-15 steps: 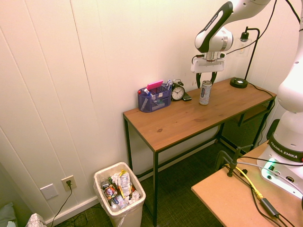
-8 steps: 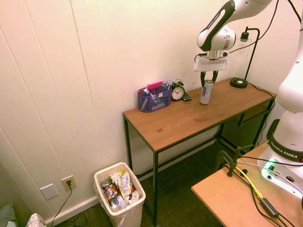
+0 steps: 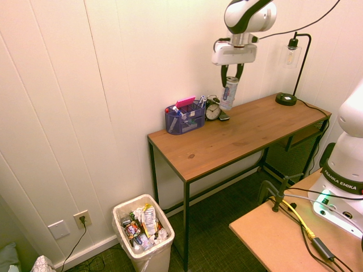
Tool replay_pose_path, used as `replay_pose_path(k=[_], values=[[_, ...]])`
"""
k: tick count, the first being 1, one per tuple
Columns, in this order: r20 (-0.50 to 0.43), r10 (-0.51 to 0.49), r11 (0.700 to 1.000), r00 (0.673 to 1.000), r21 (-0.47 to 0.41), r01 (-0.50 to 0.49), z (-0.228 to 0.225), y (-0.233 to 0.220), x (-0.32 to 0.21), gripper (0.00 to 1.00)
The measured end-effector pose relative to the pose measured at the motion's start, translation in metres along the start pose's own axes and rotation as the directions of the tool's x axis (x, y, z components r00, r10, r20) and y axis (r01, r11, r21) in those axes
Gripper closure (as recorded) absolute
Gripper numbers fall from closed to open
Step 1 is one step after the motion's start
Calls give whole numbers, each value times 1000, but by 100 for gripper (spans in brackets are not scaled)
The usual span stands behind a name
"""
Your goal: Throw the can in the trash bin
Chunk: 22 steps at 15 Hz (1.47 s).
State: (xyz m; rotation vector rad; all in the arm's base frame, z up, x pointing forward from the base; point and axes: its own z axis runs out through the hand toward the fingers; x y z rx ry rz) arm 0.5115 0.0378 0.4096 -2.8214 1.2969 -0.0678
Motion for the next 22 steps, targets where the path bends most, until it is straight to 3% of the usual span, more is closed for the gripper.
replay_pose_path(k=[3, 6, 11, 15, 16, 22], values=[[-24, -116, 992, 993, -42, 115, 9, -71, -118, 100], [1, -199, 977, 980, -80, 199, 43, -127, -201, 100], [80, -284, 954, 955, -80, 290, 115, -192, -245, 100], [188, -326, 942, 927, -24, 336, 133, -224, -261, 100], [202, -332, 939, 921, -15, 342, 132, -228, -263, 0], [219, -331, 940, 918, -6, 341, 128, -234, -257, 0]])
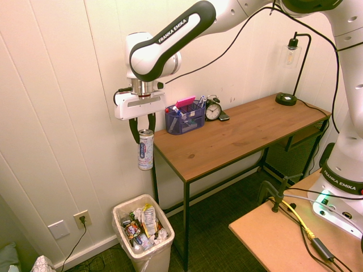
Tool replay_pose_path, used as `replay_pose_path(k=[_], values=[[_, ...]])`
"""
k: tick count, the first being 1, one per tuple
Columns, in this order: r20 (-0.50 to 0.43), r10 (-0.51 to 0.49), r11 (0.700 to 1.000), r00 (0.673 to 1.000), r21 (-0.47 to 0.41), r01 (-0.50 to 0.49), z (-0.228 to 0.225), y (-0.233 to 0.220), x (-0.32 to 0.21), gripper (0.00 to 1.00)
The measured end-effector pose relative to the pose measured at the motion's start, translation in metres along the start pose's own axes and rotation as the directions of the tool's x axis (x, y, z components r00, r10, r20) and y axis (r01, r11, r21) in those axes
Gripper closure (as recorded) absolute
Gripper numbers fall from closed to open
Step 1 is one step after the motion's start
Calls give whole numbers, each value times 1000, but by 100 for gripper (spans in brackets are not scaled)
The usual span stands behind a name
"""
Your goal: Throw the can in the trash bin
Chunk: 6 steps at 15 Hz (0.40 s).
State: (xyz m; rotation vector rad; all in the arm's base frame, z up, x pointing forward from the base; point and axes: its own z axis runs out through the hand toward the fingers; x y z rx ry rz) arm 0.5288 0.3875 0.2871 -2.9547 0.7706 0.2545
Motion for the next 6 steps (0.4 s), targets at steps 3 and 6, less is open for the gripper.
replay_pose_path(k=[3, 6], values=[[-1, 1, 1000, 1000, 5, -1, -1, -1, 0, 0], [-84, 28, 999, 996, 20, -27, -17, 16, 30, 0]])
